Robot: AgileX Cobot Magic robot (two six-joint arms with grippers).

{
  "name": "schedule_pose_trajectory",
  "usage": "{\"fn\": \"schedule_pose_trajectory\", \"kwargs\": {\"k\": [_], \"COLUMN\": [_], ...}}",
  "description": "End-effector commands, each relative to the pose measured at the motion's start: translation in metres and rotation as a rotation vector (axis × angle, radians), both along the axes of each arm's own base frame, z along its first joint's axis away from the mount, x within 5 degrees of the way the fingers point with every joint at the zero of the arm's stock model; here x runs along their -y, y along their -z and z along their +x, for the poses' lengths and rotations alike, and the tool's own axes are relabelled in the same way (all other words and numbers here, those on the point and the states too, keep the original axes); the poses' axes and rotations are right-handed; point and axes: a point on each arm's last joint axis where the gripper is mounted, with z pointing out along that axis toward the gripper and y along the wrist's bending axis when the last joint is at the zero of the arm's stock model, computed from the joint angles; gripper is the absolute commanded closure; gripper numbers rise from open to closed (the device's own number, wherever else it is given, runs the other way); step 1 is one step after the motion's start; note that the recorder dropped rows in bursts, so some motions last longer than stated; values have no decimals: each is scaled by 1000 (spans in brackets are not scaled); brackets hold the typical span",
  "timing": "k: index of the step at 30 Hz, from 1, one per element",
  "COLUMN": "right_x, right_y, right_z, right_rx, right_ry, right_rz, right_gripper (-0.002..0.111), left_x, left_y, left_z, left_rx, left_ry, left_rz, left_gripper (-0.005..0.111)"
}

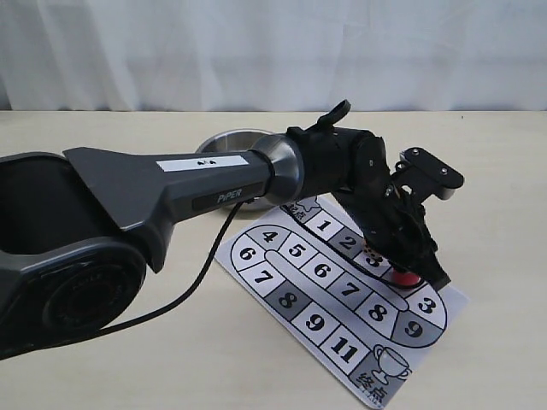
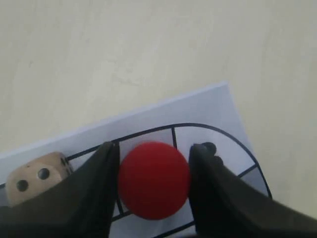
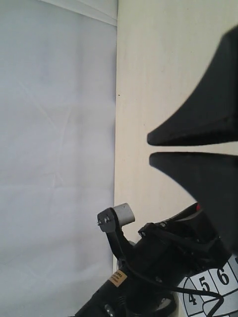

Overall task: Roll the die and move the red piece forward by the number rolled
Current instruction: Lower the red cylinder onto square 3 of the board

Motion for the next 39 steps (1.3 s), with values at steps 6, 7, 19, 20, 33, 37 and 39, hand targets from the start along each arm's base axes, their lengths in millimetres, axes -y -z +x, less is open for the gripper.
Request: {"fn": "schedule_pose_trajectory", "kwargs": {"k": [6,7,19,20,33,37,39], "right_x": [0,0,0,0,0,0,0], "right_y": [1,1,1,1,1,1,1], "right_z": [0,0,0,0,0,0,0], "right_rx": [5,5,5,5,5,5,5], "right_ry": [3,3,3,3,3,3,3], "right_rz": [1,1,1,1,1,1,1], "right_gripper": [104,104,104,104,104,104,104], "left_x": [1,1,4,4,3,2,1], "left_y": [5,5,3,3,-9,-26,-32], "left_z": [-3,-3,2,2,0,0,-1], "left_rx": [-11,-8,36,36,48,73,76], "left_ry": [14,14,-7,-7,15,18,21], "left_rz": [14,14,-21,-21,-28,-48,-53], "left_gripper": [105,103,64,63,45,45,45]}}
